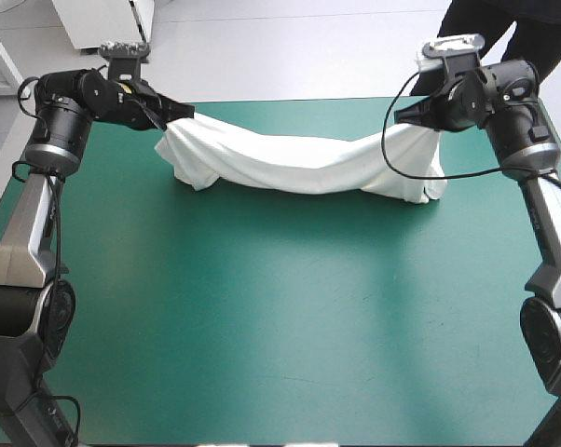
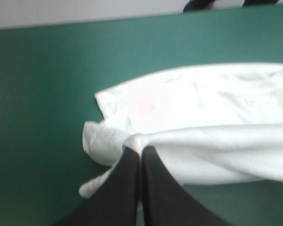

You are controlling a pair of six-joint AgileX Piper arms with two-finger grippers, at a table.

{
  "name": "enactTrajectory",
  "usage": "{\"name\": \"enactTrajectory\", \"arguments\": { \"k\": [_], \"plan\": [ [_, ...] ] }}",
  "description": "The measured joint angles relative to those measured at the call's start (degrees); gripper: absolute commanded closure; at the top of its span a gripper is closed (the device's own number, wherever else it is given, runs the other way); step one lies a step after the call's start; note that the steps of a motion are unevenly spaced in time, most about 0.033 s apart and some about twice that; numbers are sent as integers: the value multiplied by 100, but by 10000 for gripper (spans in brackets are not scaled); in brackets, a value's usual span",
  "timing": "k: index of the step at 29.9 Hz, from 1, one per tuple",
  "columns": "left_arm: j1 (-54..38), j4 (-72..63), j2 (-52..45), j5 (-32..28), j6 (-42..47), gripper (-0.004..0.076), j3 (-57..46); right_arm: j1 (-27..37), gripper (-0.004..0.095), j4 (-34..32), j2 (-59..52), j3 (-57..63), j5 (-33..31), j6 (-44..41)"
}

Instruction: Fold the cloth

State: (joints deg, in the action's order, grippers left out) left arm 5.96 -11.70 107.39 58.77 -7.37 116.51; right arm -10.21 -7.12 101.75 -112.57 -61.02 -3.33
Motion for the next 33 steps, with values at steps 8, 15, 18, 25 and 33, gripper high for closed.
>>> {"name": "enactTrajectory", "arguments": {
  "k": [8,15,18,25,33],
  "plan": [
    [0,133,-874,-295,195,746,-2627,0,921,498,-294,2130,-111,-26],
    [0,67,-2115,-485,104,746,-4792,0,921,747,-1177,4043,106,5],
    [0,14,-2601,-496,67,746,-5556,0,921,904,-1648,4704,136,64],
    [104,-179,-3737,-469,63,746,-7018,0,921,1293,-2595,5825,-33,247],
    [720,-329,-4639,-316,299,746,-8046,0,921,1618,-3428,6424,-484,285]
  ]
}}
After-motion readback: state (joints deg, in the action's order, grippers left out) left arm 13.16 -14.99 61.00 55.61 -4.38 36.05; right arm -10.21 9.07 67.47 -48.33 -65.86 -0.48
